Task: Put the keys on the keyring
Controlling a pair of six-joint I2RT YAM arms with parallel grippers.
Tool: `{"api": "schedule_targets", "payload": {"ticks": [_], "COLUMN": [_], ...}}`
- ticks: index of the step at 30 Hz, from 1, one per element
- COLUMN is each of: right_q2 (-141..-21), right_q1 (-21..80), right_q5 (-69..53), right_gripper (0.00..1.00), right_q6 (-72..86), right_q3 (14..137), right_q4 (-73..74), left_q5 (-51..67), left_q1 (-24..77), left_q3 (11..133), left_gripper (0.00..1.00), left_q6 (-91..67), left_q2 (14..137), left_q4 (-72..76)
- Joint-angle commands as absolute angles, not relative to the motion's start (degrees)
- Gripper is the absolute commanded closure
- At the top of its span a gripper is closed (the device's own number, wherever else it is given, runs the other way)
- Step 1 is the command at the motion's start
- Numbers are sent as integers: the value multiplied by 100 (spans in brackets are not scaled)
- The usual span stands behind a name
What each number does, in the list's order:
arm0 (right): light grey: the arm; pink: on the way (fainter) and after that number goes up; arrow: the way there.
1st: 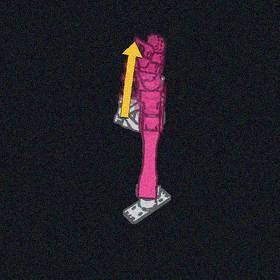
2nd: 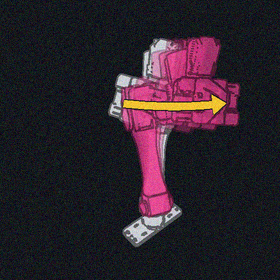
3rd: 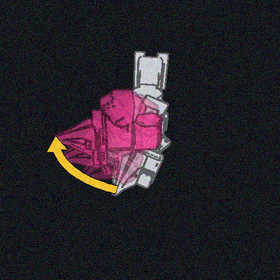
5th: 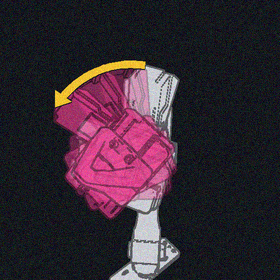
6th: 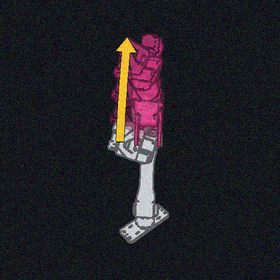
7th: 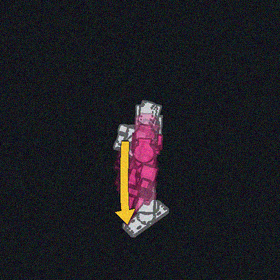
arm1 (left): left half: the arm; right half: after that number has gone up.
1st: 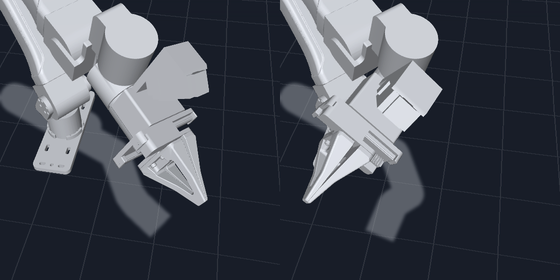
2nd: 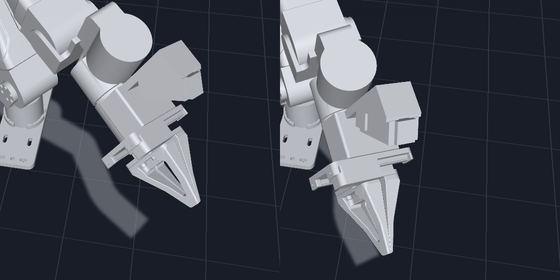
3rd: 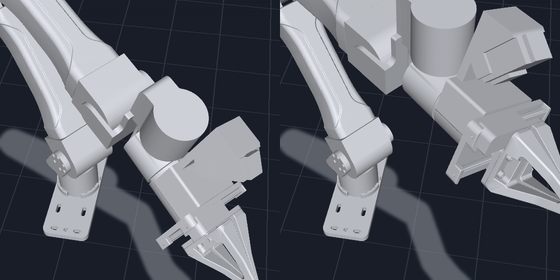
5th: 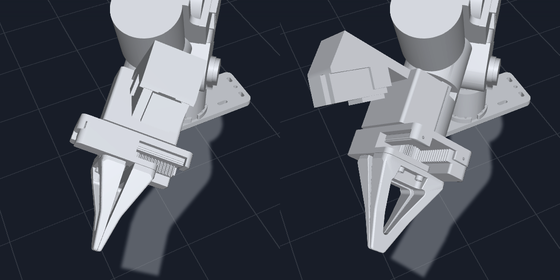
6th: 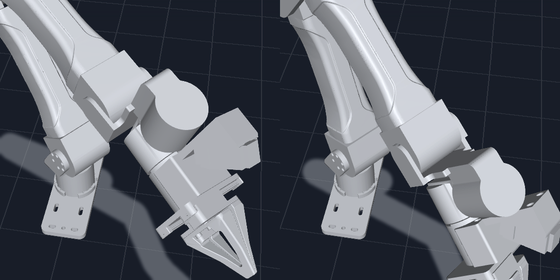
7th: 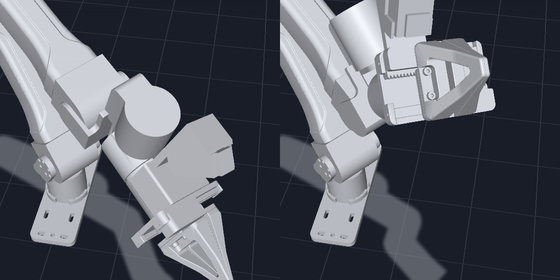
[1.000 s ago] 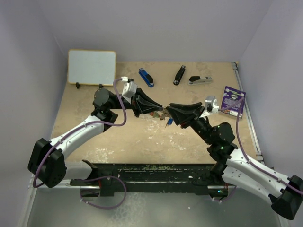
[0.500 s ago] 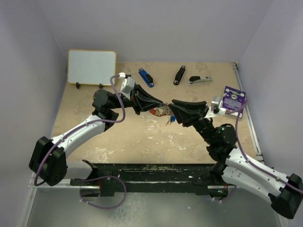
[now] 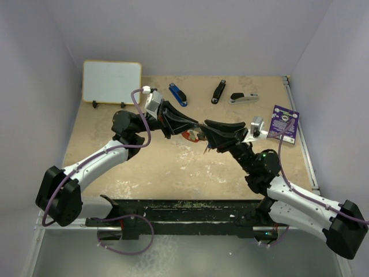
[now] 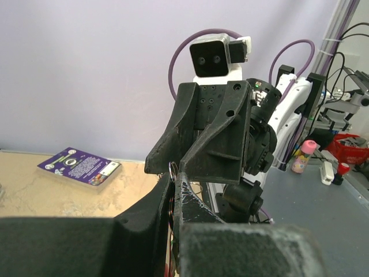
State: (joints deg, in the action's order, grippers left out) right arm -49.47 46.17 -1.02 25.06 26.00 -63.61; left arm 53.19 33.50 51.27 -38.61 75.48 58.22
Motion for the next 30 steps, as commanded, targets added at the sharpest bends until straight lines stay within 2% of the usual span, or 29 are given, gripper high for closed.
{"api": "schedule_targets", "payload": {"ticks": [1,21,24,30], "right_q2": [-5050,-5627,-5704,-5766], "right_q1": [4632,4633,4630,4632], "right_q5": [-101,-247,-317,-334], "right_gripper": [63,65,70,89], "right_q6": [2461,2510,2496,2512], "right_q3": [2662,2757,2813,2820], "right_q4": [-7189,-8028,-8098,-8158], "left_q5": [5099,5012,5006,5030], "left_q1": [3339,3339,3339,3335], "left_q3": [5322,5185,5181,5152], "left_gripper": [97,97,97,97], "left_q6": [-4072,-4280,-4319,-4300], "left_q2": [7554,7495,7487,7458], "left_q4": [6340,6475,6478,6488]}}
